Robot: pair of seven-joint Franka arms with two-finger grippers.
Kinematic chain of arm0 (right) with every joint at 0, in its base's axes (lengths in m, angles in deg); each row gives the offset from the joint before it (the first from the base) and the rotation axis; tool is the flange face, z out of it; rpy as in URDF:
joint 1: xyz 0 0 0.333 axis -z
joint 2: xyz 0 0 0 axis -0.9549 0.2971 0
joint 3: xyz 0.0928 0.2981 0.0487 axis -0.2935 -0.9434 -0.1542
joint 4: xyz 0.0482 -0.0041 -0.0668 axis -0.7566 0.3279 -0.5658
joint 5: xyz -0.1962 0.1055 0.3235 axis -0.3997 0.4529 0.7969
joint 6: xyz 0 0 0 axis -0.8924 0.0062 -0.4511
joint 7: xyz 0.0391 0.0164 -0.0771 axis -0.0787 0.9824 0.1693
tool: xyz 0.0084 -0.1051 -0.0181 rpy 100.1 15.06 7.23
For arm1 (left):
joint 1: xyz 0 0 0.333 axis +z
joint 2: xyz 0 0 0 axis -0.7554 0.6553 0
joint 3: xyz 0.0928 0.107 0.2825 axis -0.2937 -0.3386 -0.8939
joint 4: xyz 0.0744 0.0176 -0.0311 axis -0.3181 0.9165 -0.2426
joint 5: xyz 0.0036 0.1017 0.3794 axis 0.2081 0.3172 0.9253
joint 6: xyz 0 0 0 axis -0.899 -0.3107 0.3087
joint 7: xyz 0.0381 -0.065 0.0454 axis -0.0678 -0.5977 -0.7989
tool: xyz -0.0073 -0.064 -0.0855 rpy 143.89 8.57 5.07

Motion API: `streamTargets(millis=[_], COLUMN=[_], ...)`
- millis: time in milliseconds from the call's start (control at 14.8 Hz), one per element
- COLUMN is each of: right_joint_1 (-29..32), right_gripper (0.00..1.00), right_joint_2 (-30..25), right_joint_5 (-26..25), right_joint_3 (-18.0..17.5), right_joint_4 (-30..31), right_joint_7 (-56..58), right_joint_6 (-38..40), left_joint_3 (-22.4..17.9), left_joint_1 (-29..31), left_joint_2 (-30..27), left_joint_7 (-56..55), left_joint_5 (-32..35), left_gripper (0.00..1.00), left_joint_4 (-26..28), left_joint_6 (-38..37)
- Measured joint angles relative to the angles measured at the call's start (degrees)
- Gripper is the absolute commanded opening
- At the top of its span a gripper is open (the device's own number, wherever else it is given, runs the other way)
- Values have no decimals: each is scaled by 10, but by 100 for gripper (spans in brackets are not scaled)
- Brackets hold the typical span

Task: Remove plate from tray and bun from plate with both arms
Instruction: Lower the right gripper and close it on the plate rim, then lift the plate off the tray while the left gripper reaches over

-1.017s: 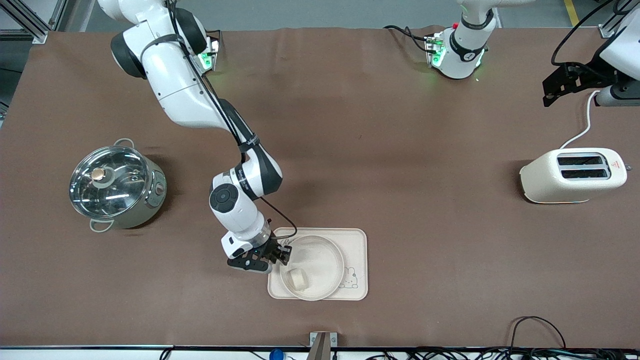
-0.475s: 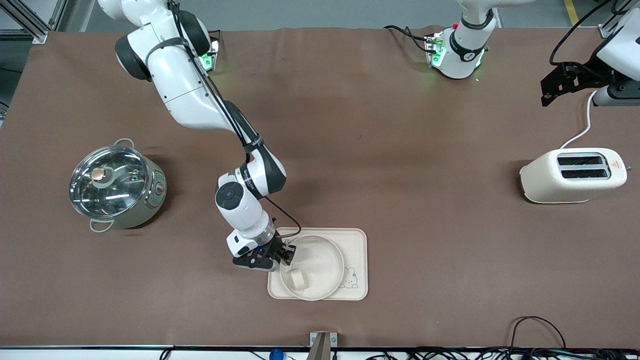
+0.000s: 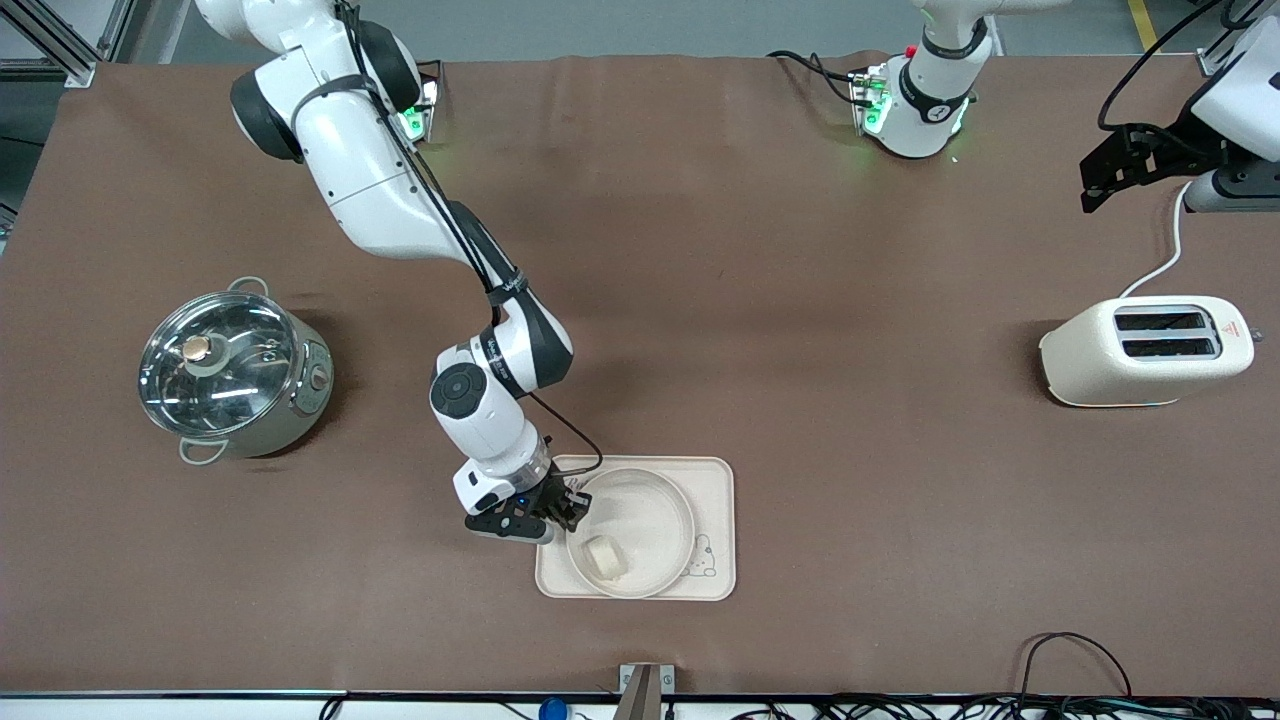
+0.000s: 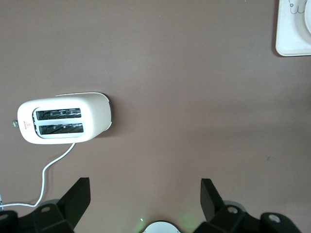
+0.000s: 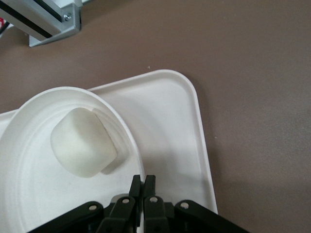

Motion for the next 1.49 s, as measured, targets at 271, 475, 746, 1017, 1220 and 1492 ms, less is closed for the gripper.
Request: streamTargets(millis=[271, 475, 746, 1017, 1220, 1492], right_joint_1=[-3, -4, -8, -26, -35, -37], right_gripper=[1, 1, 1, 1, 1, 1], right_joint_2=[-51, -140, -262, -314, -316, -316], right_joint_5=[0, 0, 1, 1, 1, 1], right_joint_3=[-3, -11, -44, -69, -70, -70], right_joint_4=[35, 128, 334, 472, 501, 517], right_joint_7=[-1, -1, -3, -6, -7, -7], right_joint_6=[6, 13, -47, -112, -115, -116], left_joint_3=[2, 3, 5, 7, 25, 62], left_joint_1=[-1, -1, -3, -11, -24, -29], left_joint_2=[5, 10, 18, 28, 45, 83], left_joint_7=[0, 0, 0, -9, -55, -103], left_joint_5=[0, 0, 0, 0, 0, 0], left_gripper=[100, 100, 100, 100, 100, 100], left_joint_4=[0, 0, 0, 0, 2, 19], left_joint_6=[0, 0, 0, 0, -1, 11])
